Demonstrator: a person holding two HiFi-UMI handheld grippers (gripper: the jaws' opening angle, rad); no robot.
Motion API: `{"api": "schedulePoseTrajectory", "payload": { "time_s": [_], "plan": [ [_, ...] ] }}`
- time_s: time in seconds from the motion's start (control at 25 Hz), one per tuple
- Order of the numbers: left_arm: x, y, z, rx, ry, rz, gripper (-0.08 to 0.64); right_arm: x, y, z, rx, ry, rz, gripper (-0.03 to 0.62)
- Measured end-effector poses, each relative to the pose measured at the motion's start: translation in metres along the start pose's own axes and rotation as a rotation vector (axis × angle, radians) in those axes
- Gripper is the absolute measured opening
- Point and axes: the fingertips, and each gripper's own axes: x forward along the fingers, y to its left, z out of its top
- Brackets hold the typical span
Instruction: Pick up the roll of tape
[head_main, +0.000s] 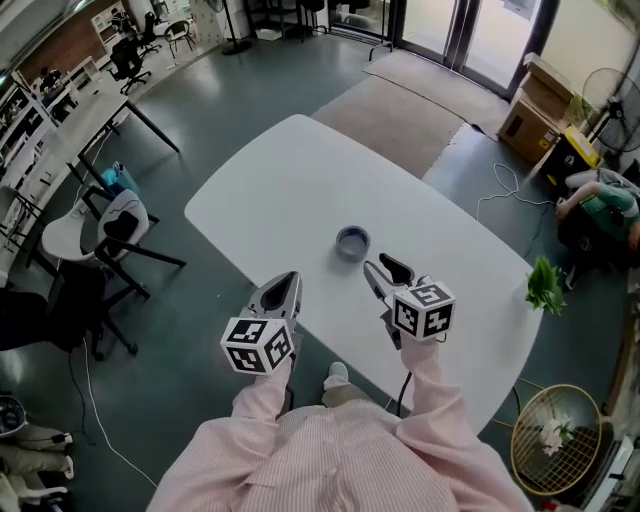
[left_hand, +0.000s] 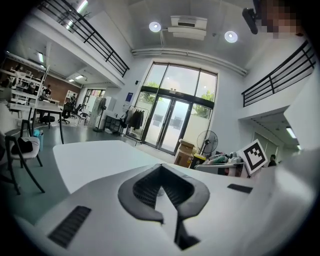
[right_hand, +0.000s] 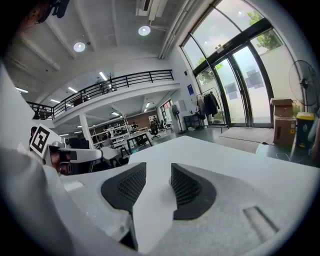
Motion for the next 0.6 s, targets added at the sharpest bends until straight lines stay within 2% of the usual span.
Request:
{"api": "schedulePoseTrajectory", "payload": {
  "time_s": [0.44,0.6],
  "plan": [
    [0.058,0.033,-0.012,-0.056,0.090,0.001,0.002,0.068,-0.025,-0.005,-0.035,0.156,0.060,0.144],
    [0.071,0.043,-0.019,-0.079,0.130,0.001,0.000,0.087,-0.027,-0.016,-0.104,0.262,0.087,0.144]
  ]
}}
